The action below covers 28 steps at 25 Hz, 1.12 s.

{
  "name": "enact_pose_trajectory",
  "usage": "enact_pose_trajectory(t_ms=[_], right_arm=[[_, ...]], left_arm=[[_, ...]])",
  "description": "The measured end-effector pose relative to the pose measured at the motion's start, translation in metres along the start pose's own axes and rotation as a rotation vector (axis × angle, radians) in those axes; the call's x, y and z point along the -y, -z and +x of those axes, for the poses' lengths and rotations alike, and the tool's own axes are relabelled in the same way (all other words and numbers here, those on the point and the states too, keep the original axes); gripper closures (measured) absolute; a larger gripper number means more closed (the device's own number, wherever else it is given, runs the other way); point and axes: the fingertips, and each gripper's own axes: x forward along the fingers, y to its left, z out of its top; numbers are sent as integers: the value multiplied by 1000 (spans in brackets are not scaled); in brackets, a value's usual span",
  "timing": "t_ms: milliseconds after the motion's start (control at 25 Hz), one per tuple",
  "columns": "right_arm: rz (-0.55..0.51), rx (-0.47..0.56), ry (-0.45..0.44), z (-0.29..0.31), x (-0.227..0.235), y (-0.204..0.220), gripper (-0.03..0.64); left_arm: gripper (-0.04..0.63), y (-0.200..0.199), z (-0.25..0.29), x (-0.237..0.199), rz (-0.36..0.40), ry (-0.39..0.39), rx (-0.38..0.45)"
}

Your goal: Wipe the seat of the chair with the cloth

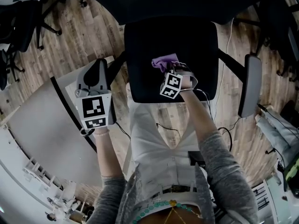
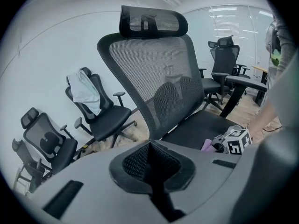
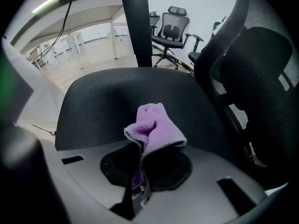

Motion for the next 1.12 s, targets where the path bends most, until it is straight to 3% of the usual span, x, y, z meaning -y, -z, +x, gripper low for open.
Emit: enact_pose_trajectory(t_ms=[800,1120], right_arm=[[25,-79,19,-15,9,59,569],[38,-100,32,-22,16,76,569]], left_arm=[[598,0,0,1,38,-29,-14],[598,0,-2,-1,0,1,-1]])
